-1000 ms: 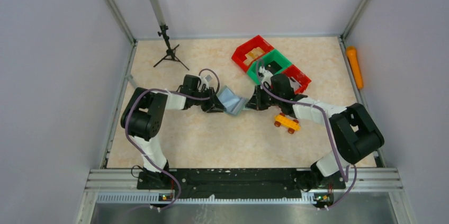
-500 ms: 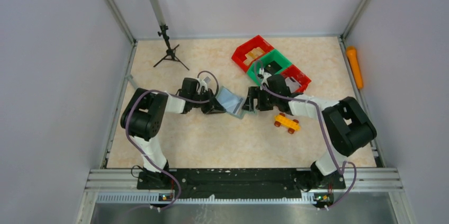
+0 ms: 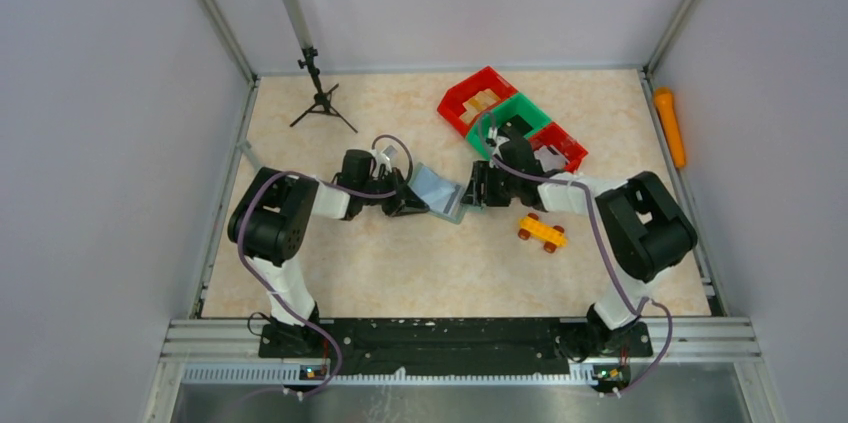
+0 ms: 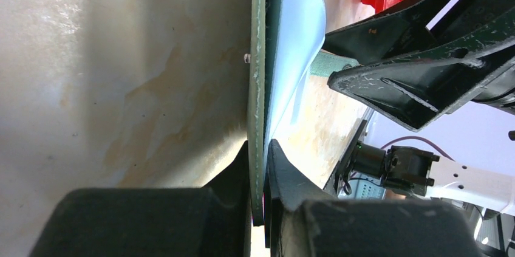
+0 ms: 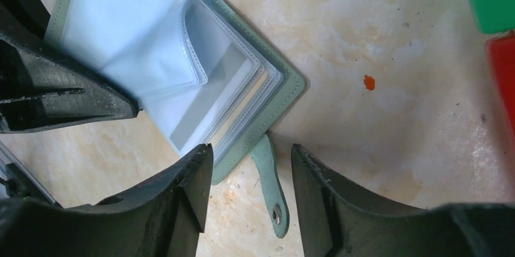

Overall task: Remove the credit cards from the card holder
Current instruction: Open the card holder at the center of the board.

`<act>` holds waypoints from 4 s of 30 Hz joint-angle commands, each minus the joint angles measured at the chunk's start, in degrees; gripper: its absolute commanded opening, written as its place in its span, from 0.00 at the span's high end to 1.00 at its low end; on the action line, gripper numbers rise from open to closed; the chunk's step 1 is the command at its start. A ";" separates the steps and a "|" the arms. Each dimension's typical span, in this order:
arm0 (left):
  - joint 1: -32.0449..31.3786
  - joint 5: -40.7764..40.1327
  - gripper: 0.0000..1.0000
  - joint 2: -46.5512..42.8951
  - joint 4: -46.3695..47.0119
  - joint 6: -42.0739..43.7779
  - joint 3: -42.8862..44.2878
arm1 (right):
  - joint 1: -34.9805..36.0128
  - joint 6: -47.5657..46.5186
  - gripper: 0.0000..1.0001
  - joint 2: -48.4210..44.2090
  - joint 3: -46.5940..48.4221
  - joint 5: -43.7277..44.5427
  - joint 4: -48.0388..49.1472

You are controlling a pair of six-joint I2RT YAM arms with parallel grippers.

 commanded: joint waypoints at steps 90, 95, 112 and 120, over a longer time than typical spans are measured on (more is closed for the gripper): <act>-2.94 -0.33 0.91 -8.31 -7.01 11.09 4.18 | 0.04 -5.26 0.27 -4.42 1.35 -4.82 -3.09; -0.04 6.64 0.92 -9.87 8.72 1.56 -1.61 | -0.69 0.00 0.10 -4.31 -1.70 -10.23 5.38; 4.03 13.31 0.92 -5.98 63.61 -30.29 -12.64 | -0.74 10.85 0.06 -9.49 -11.65 -22.17 34.73; 4.03 13.51 0.93 -4.95 65.58 -31.74 -12.77 | -0.74 14.22 0.25 -12.96 -15.88 -25.82 46.87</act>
